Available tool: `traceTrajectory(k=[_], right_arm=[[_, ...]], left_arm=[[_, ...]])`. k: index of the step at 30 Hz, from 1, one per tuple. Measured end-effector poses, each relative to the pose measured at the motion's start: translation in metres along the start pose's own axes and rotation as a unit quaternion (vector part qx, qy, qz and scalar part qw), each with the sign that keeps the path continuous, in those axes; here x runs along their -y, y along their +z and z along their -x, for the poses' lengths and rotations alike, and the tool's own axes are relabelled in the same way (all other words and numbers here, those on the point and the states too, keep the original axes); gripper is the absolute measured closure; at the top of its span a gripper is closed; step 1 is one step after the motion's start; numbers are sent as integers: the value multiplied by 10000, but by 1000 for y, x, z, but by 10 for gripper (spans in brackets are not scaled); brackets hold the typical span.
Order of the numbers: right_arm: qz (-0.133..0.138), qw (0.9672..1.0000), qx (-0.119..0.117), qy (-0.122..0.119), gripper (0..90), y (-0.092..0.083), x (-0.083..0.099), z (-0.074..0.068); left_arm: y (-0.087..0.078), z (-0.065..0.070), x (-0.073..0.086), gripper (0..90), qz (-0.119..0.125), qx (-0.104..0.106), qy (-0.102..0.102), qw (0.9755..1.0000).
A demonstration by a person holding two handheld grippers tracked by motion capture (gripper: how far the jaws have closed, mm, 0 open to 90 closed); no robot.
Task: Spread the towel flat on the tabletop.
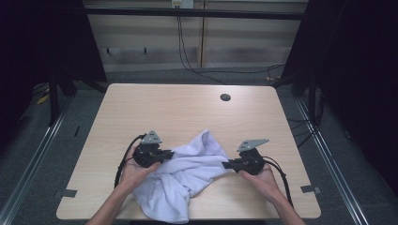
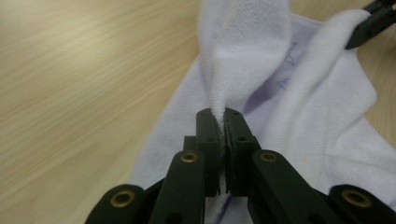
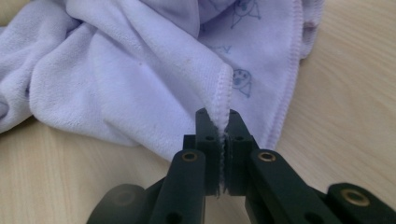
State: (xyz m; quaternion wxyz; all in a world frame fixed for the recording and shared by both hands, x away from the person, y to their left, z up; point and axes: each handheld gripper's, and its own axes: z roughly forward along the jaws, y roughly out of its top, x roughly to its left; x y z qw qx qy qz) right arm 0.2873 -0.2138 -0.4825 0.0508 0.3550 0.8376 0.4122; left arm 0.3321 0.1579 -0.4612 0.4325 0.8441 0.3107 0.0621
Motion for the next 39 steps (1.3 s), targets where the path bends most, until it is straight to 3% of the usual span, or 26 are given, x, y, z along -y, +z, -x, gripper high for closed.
traceTrajectory(k=[4,8,11,12,15,20,21,22,24,28,30,31,36,38,39], right_arm=[[41,9999,134,38,882,-13,4,3],[470,9983,337,60,882,-27,-14,7],[942,9941,542,77,881,-44,-39,12],[942,9941,542,77,881,-44,-39,12],[1125,9904,793,-85,882,-57,-66,13],[1684,9796,1071,-245,885,-89,-128,14],[1788,9770,1119,-327,885,-101,-150,15],[1788,9770,1119,-327,885,-101,-150,15],[1911,9742,1154,-313,885,-111,-169,17],[2345,9648,1141,-333,887,-130,-196,15],[2471,9640,925,-337,888,-135,-192,10],[2471,9640,925,-337,888,-135,-192,10],[2144,9760,367,-51,889,-112,-139,5],[1972,9803,121,57,888,-98,-111,-2],[1791,9834,-142,233,889,-84,-84,-8]], left_arm=[[-23,-13,-4,866,492,50,-276,9984],[-39,-7,-21,867,941,-23,-182,9954],[-53,-5,-38,866,1307,-57,-110,9913],[-57,-5,-44,866,1392,-59,-112,9902],[-68,-4,-70,866,1574,-292,16,9871],[-92,-10,-118,866,1982,-594,117,9783],[-96,-12,-127,866,2047,-635,139,9767],[-100,-15,-135,866,2087,-627,92,9759],[-106,-18,-150,866,2220,-670,103,9727],[-117,-14,-169,866,2388,-697,232,9683],[-119,-9,-164,866,2334,-631,252,9700],[-118,-7,-158,866,2257,-621,302,9717],[-102,4,-101,865,1744,-446,233,9834],[-90,8,-74,866,1430,-378,183,9888],[-83,11,-61,865,1239,-314,256,9915]])
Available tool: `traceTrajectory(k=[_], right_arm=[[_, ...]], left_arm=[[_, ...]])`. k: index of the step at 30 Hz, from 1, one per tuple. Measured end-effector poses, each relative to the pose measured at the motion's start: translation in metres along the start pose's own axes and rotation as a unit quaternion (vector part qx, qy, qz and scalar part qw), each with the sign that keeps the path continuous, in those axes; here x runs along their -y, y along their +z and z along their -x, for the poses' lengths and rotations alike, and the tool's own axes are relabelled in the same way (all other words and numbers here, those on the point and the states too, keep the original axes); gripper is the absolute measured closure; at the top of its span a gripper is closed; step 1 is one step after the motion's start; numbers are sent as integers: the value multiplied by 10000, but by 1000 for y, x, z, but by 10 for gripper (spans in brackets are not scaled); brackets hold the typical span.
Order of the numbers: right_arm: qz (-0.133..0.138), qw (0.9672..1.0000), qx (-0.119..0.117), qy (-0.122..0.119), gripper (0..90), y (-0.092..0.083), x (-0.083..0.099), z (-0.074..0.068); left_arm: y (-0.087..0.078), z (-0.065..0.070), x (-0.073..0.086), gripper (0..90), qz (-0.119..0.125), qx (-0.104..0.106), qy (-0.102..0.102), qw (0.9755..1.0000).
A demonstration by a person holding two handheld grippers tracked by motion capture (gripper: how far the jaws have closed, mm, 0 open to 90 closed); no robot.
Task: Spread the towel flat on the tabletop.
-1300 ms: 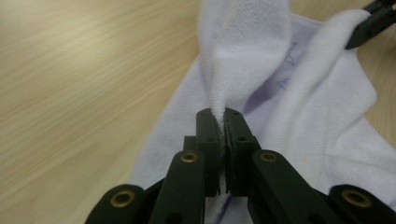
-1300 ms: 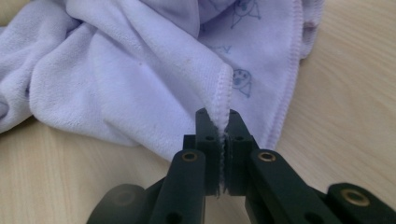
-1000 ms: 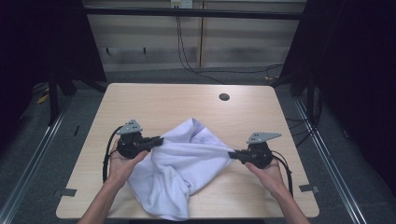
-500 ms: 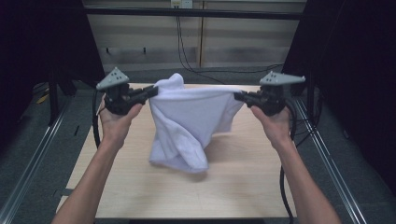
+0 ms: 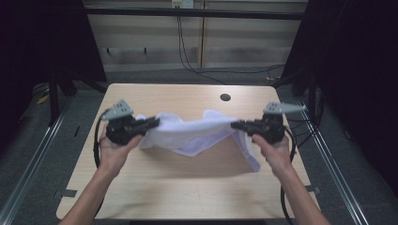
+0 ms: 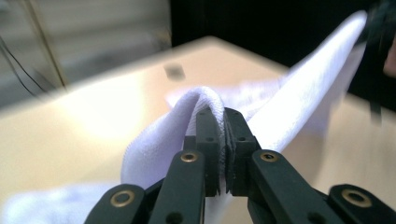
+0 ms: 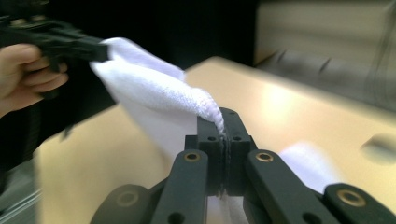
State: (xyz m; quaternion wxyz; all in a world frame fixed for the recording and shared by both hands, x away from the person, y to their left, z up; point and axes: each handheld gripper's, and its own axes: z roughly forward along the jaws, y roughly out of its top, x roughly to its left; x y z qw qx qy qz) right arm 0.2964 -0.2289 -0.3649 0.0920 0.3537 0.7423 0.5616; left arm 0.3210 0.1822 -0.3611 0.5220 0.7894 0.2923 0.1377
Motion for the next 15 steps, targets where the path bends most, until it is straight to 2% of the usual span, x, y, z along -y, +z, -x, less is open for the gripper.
traceTrajectory(k=[1,2,3,5,6,7,8,9,11,12,13,14,15], right_arm=[[0,10000,0,0,889,0,0,0],[-70,9998,-135,141,888,1,15,-2],[-195,9995,-179,193,889,2,29,-5],[-529,9981,-222,234,888,5,55,-11],[-704,9969,-231,267,888,7,67,-12],[-974,9944,-259,331,887,8,91,-16],[-974,9944,-259,331,887,8,91,-16],[-1049,9926,-367,497,886,9,103,-17],[-1466,9873,-383,479,882,13,121,-21],[-1700,9833,-450,476,809,15,130,-25],[-1700,9833,-450,476,809,15,130,-25],[-1672,9838,-457,463,739,14,130,-27],[-1628,9846,-468,442,696,12,128,-27]], left_arm=[[2,3,15,865,-211,54,-11,9998],[4,6,28,865,-310,58,-76,9995],[5,7,41,865,-404,148,-190,9989],[6,11,63,864,-631,206,-243,9975],[5,12,73,862,-719,247,-337,9965],[4,14,83,848,-778,293,-425,9956],[2,16,91,848,-867,338,-445,9947],[1,19,99,847,-947,373,-458,9938],[-2,26,111,843,-1037,455,-482,9924],[-4,34,118,803,-1193,516,-482,9903],[-4,34,118,763,-1193,516,-482,9903],[-5,35,120,763,-1238,569,-465,9896],[-7,36,120,736,-1205,602,-458,9898]])
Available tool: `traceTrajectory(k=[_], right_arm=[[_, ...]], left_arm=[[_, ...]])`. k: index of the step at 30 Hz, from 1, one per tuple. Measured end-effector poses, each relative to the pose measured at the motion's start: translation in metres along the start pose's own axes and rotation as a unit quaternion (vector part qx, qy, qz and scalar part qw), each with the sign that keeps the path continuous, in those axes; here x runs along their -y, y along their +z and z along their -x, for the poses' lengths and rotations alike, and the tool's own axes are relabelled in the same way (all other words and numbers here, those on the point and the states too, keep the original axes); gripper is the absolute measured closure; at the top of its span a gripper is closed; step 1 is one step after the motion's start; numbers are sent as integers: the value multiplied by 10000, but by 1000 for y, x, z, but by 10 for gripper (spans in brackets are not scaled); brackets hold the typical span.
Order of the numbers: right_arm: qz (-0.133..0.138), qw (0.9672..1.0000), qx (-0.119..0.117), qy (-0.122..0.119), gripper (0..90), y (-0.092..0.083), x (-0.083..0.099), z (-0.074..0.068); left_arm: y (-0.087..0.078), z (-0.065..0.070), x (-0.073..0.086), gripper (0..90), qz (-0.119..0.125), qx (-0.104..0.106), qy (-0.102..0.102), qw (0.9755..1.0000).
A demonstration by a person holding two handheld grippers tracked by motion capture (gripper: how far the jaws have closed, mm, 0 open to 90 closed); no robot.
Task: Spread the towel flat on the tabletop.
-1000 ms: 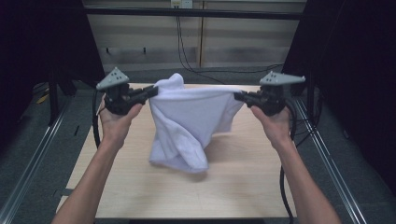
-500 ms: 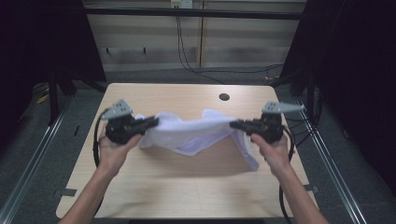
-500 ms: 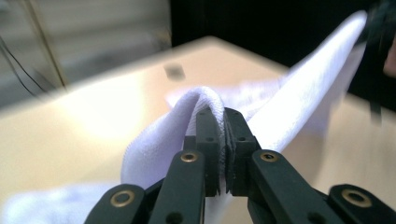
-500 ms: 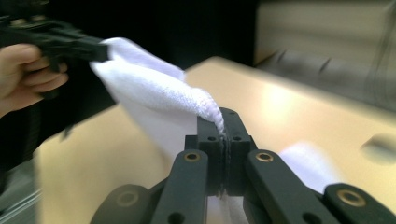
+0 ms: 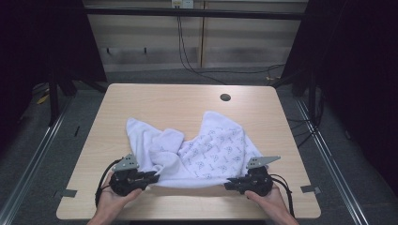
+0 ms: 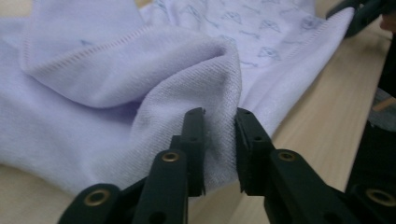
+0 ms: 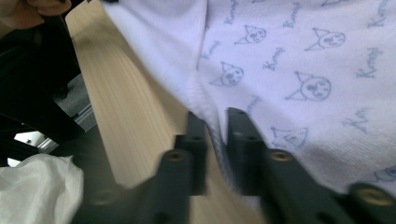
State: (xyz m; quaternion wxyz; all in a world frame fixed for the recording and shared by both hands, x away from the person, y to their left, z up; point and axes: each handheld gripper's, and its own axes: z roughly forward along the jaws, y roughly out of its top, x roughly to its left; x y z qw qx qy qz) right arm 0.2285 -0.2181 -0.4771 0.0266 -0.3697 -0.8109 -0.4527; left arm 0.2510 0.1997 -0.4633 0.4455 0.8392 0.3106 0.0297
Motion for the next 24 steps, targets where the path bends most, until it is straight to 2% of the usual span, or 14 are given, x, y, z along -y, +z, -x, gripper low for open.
traceTrajectory(k=[1,2,5,7,8,10,13,15,16,17,19,20,22,24], right_arm=[[327,9995,32,27,597,-11,-4,1],[327,9995,32,27,597,-11,-4,1],[826,9962,244,109,528,-28,-15,13],[934,9937,598,144,521,-33,-23,31],[961,9920,788,229,519,-34,-25,41],[701,9877,1373,268,484,-27,-29,63],[531,9814,1786,464,455,-14,-29,92],[460,9787,1869,717,429,-7,-36,109],[460,9787,1869,717,429,-7,-36,109],[444,9771,1959,703,431,-6,-39,113],[426,9750,2059,720,472,-1,-43,119],[396,9750,2068,712,499,2,-44,120],[139,9723,2249,623,520,10,-46,120],[22,9739,2203,538,682,15,-46,117]], left_arm=[[-3,-1,-1,665,88,32,12,10000],[-6,-4,-4,665,195,53,-53,9998],[-15,-16,-15,589,613,50,-223,9979],[-15,-27,-26,571,740,-161,-172,9970],[-12,-35,-32,569,653,-372,-91,9971],[-1,-54,-38,566,673,-409,-374,9962],[23,-73,-41,540,415,-593,-422,9965],[46,-80,-40,433,59,-629,-456,9970],[46,-80,-40,440,59,-629,-456,9970],[52,-79,-38,440,-154,-601,-406,9972],[62,-72,-31,526,-603,-585,-106,9964],[62,-67,-28,544,-640,-671,83,9957],[56,-63,-28,604,-831,-592,144,9947],[50,-58,-21,668,-840,-619,263,9942]])
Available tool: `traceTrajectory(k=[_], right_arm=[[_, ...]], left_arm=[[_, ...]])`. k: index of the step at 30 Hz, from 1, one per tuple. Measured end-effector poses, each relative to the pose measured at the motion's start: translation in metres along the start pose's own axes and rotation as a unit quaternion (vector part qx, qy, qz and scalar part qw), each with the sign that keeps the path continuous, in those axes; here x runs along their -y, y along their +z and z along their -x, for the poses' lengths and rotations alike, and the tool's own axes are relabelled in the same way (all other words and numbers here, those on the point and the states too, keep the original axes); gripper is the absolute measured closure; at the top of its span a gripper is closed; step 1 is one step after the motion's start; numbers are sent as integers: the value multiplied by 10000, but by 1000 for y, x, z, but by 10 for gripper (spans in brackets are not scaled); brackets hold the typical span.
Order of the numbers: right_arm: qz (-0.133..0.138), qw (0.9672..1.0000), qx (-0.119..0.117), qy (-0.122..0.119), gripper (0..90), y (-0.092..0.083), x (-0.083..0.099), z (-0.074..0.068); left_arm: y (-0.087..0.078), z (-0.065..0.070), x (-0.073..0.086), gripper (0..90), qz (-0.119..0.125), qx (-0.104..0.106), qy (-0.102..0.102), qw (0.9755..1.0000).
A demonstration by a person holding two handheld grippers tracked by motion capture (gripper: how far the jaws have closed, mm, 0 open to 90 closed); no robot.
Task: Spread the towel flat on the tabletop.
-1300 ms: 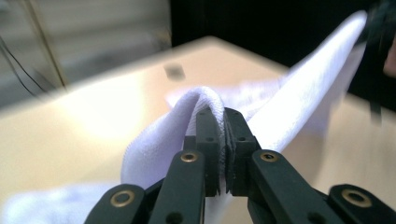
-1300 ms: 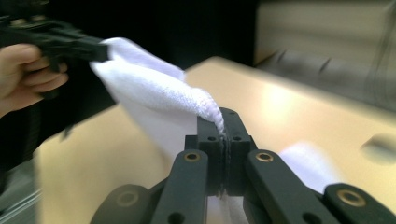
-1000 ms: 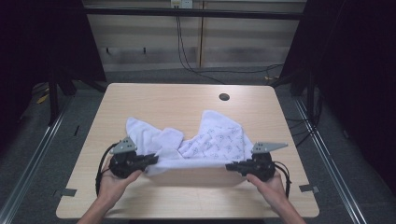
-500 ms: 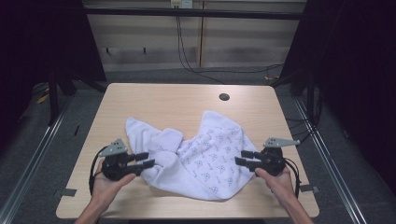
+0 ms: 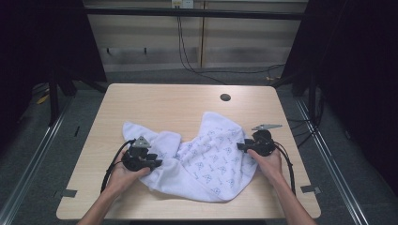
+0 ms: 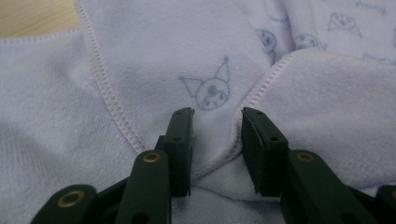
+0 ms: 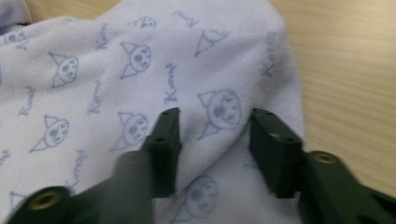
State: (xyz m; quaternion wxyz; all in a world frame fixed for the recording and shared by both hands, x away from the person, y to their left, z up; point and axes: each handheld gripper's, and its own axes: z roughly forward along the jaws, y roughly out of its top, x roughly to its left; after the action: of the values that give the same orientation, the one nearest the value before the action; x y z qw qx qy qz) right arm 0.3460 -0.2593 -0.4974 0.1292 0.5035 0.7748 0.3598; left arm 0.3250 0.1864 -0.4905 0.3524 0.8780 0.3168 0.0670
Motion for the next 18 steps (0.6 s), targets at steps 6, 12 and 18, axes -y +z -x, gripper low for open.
traceTrajectory(k=[6,12,18], right_arm=[[383,9988,-237,-169,886,-21,-9,-8],[1096,9934,-145,-295,885,-61,-28,-14],[588,9965,-171,-564,781,-84,-10,-24]], left_arm=[[-16,9,18,791,8,108,-97,9999],[-21,14,24,786,43,121,-213,9997],[-30,19,33,777,-71,270,-288,9992]])
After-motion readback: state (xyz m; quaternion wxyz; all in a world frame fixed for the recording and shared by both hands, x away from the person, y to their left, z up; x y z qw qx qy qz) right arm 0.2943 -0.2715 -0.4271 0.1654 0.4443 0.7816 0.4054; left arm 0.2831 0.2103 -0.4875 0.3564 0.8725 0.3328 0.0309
